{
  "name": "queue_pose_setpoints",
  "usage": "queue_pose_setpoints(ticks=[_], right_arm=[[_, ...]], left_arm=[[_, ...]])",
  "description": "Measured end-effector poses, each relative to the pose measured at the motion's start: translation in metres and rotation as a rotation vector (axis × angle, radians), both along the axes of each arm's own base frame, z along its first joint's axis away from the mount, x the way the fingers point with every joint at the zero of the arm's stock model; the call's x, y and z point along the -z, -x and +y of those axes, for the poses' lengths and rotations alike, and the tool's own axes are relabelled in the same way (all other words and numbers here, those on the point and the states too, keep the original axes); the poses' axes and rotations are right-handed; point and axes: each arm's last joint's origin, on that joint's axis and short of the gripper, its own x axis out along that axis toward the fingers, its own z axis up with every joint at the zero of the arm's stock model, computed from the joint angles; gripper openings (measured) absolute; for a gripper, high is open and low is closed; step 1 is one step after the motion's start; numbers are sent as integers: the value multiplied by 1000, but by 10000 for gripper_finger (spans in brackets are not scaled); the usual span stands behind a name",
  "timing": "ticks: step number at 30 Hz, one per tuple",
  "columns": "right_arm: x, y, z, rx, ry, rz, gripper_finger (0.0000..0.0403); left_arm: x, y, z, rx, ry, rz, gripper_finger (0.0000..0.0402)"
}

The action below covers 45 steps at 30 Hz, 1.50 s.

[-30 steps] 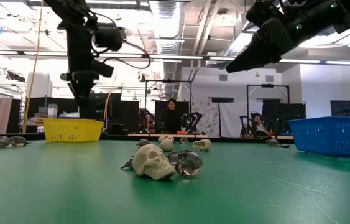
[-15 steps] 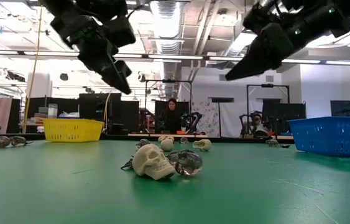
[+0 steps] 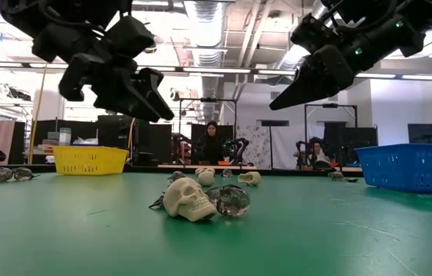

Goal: Sort Halloween decoration
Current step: Put the black skull toy into the red bin

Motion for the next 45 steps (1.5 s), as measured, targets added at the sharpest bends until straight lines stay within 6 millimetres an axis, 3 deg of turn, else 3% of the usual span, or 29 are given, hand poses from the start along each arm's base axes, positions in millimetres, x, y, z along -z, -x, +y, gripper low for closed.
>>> queue_pose_setpoints(ticks=[5, 8, 13, 21, 30, 45], right_arm=[[-1, -1, 0, 0, -2, -13, 146], [-1, -1, 1, -3, -2, -17, 146], [-2, -1, 2, -7, -2, -17, 146], [-2, -1, 2, -7, -2, -17, 146], [-2, -1, 2, -7, -2, -18, 146], [-2, -1, 2, -7, -2, -19, 146]], left_arm=[[14, -16, 3, 48, 45, -46, 201], [33, -22, 4, 51, 25, 19, 201], [46, -32, 10, 39, 60, 41, 201], [66, -37, 21, -1, 92, 92, 201], [68, -35, 24, 15, 135, 120, 197], [74, -35, 24, 10, 156, 139, 109]])
